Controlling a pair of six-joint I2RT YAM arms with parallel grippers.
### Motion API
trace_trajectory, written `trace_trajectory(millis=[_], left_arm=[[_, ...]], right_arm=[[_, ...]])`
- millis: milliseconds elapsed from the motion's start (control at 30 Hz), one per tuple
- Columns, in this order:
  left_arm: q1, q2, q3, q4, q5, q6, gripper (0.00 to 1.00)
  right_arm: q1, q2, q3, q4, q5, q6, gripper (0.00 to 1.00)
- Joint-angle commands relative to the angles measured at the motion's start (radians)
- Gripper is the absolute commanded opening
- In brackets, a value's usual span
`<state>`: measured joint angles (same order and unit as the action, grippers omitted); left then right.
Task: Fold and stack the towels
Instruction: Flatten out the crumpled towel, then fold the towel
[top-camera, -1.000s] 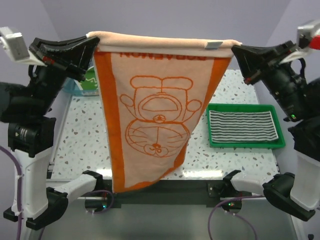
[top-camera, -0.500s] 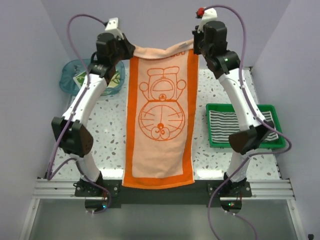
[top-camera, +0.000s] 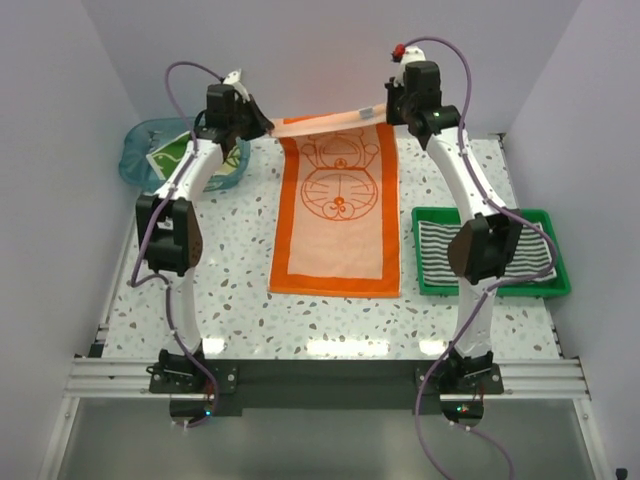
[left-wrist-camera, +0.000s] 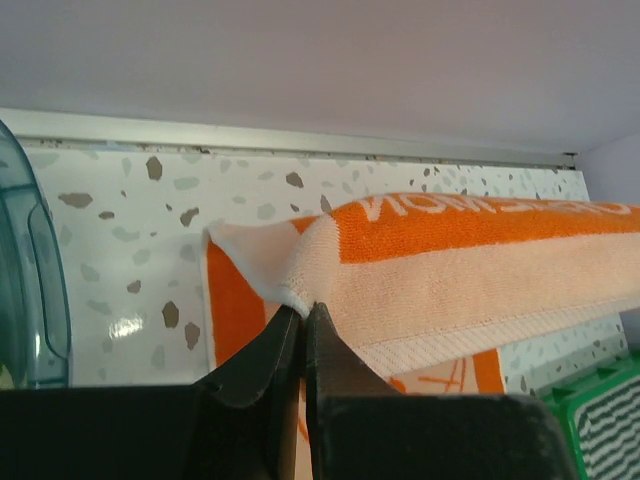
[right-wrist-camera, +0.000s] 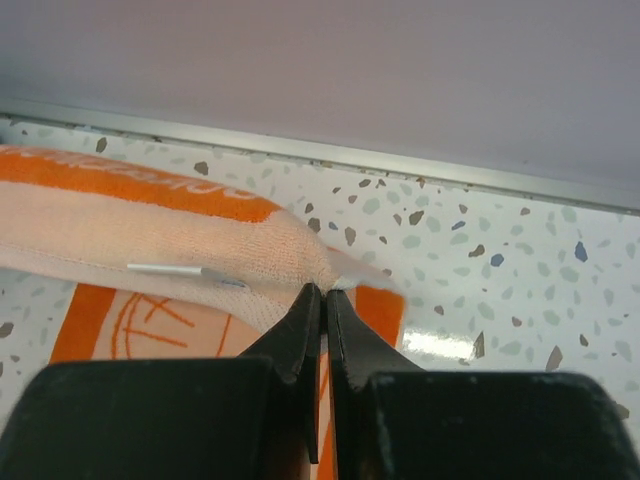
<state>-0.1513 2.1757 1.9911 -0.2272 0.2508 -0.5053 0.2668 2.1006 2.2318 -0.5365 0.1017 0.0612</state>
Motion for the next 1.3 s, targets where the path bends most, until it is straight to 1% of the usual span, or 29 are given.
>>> trace_trajectory(millis=[0, 33, 100, 133, 167, 200, 233, 267, 300, 333, 400, 433, 467, 500, 533, 600, 633, 700, 733, 833, 1000, 1133, 1267], left_arm=[[0.007, -0.126, -0.066, 0.045, 0.099, -0.047, 0.0], [0.007, -0.169, -0.131, 0.046, 0.117, -0.068, 0.0], [0.007, -0.235, -0.204, 0.035, 0.175, -0.087, 0.0], [0.006, -0.261, -0.289, 0.034, 0.194, -0.11, 0.0], [0.006, -0.286, -0.335, 0.032, 0.212, -0.117, 0.0], [0.004, -0.315, -0.383, 0.032, 0.24, -0.125, 0.0], [0.002, -0.376, -0.485, 0.041, 0.249, -0.137, 0.0], [-0.005, -0.407, -0.532, 0.042, 0.255, -0.137, 0.0], [-0.008, -0.471, -0.575, 0.039, 0.249, -0.134, 0.0], [-0.014, -0.5, -0.651, 0.029, 0.243, -0.125, 0.0], [-0.03, -0.559, -0.725, 0.013, 0.22, -0.118, 0.0], [-0.034, -0.608, -0.789, -0.009, 0.213, -0.114, 0.0], [-0.043, -0.651, -0.82, -0.02, 0.203, -0.114, 0.0], [-0.048, -0.651, -0.851, -0.03, 0.2, -0.111, 0.0], [-0.054, -0.689, -0.906, -0.053, 0.196, -0.11, 0.0], [-0.074, -0.747, -0.966, -0.063, 0.176, -0.104, 0.01], [-0.08, -0.764, -1.024, -0.066, 0.17, -0.102, 0.01], [-0.09, -0.801, -1.105, -0.066, 0.159, -0.101, 0.01], [-0.093, -0.809, -1.13, -0.066, 0.157, -0.098, 0.01], [-0.1, -0.826, -1.215, -0.052, 0.145, -0.085, 0.01], [-0.137, -0.788, -1.321, -0.011, 0.13, -0.072, 0.02], [-0.159, -0.749, -1.374, 0.029, 0.116, -0.078, 0.02], [-0.162, -0.754, -1.378, 0.022, 0.096, -0.068, 0.01]], right_arm=[[-0.003, -0.108, -0.05, -0.02, -0.062, 0.043, 0.0], [-0.003, -0.134, -0.114, -0.037, -0.072, 0.055, 0.0], [-0.003, -0.215, -0.193, -0.086, -0.079, 0.104, 0.0], [-0.003, -0.244, -0.269, -0.103, -0.088, 0.121, 0.0], [-0.005, -0.27, -0.308, -0.137, -0.094, 0.14, 0.0], [-0.003, -0.33, -0.348, -0.149, -0.099, 0.17, 0.0], [-0.003, -0.356, -0.43, -0.161, -0.099, 0.183, 0.0], [-0.003, -0.385, -0.469, -0.183, -0.115, 0.196, 0.0], [-0.003, -0.434, -0.507, -0.194, -0.122, 0.206, 0.0], [-0.003, -0.457, -0.57, -0.209, -0.12, 0.209, 0.0], [-0.003, -0.497, -0.627, -0.259, -0.117, 0.213, 0.0], [-0.003, -0.539, -0.685, -0.272, -0.126, 0.215, 0.0], [-0.001, -0.559, -0.714, -0.299, -0.147, 0.221, 0.0], [-0.003, -0.583, -0.748, -0.306, -0.157, 0.229, 0.0], [-0.001, -0.626, -0.821, -0.309, -0.171, 0.236, 0.0], [0.0, -0.669, -0.897, -0.306, -0.207, 0.259, 0.0], [0.002, -0.686, -0.967, -0.304, -0.215, 0.265, 0.0], [0.008, -0.735, -1.032, -0.292, -0.227, 0.285, 0.0], [0.009, -0.749, -1.096, -0.284, -0.25, 0.293, 0.0], [0.029, -0.761, -1.2, -0.258, -0.293, 0.308, 0.0], [0.052, -0.726, -1.323, -0.203, -0.295, 0.327, 0.0], [0.09, -0.679, -1.36, -0.172, -0.286, 0.333, 0.0], [0.124, -0.651, -1.364, -0.174, -0.24, 0.344, 0.0]])
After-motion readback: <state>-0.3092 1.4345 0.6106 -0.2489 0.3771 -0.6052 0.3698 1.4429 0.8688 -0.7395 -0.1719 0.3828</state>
